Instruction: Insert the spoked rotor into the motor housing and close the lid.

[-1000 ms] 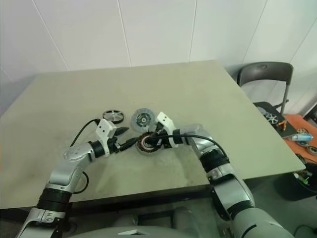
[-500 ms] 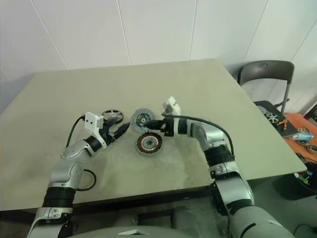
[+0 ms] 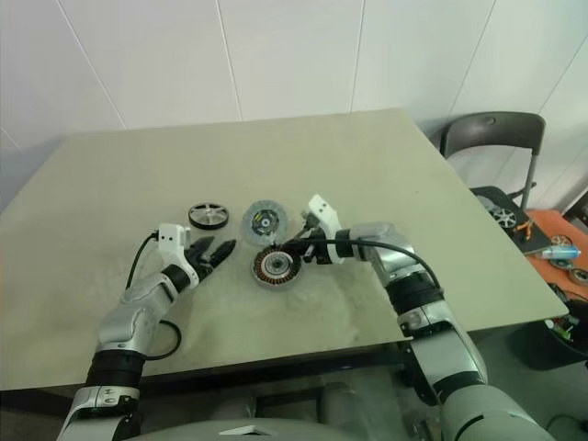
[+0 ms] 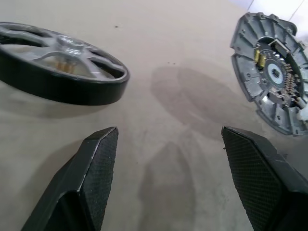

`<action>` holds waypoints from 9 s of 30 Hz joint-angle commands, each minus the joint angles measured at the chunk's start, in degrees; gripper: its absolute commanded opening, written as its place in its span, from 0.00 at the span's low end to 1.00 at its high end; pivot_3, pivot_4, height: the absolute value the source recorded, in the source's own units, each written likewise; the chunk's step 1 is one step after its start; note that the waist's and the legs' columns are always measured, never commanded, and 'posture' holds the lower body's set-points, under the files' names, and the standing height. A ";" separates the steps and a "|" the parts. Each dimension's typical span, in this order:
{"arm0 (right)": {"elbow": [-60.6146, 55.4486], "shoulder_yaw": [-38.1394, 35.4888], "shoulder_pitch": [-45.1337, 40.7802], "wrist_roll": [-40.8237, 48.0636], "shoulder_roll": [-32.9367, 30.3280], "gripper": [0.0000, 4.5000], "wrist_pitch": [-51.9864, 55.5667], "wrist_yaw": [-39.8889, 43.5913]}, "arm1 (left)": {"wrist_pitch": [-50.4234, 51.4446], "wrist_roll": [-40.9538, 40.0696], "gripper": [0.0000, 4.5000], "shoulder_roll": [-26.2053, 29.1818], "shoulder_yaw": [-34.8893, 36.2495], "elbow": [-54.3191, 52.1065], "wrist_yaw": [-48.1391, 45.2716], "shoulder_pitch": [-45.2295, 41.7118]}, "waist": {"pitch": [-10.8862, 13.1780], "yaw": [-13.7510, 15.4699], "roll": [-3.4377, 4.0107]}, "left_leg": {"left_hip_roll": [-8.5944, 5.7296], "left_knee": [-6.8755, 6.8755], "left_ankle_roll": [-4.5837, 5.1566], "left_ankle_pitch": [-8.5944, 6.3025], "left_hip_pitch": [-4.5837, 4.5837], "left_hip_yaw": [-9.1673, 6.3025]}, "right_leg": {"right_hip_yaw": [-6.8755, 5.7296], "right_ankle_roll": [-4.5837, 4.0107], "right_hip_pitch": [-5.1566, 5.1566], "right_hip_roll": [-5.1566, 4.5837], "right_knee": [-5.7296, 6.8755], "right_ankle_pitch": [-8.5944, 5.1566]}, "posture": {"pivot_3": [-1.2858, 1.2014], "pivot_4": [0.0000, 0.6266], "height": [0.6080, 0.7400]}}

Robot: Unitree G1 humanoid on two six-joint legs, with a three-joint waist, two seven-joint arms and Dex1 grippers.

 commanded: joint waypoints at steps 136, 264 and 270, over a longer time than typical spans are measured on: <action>-1.50 -4.05 -0.28 2.38 -3.97 0.00 -2.40 4.67 | 10.82 -20.89 0.54 -5.52 25.29 27.78 14.36 -23.02 | 0.06 1.40 -0.12 | -0.01 0.02 -0.01 0.00 -0.12 0.03 | -0.03 0.03 -0.05 -0.03 -0.07 0.00 | 0.52 0.00 1.00; -15.02 8.48 8.16 -2.99 -9.18 0.00 1.86 -2.76 | -5.15 -2.65 0.99 3.71 -5.81 -14.10 -2.44 -11.07 | 0.14 1.56 -0.32 | -0.09 0.24 -0.03 0.02 -0.47 0.09 | 0.06 0.10 -0.25 -0.11 -0.09 0.04 | 0.52 0.00 1.00; -17.19 3.01 7.14 2.36 -9.08 0.00 2.11 1.26 | -6.67 -2.96 0.99 3.75 -3.08 -13.32 -1.06 -10.58 | 0.15 1.55 -0.33 | -0.08 0.17 -0.02 0.01 0.06 0.10 | 0.05 0.10 0.23 -0.09 -0.09 0.01 | 0.52 0.00 1.00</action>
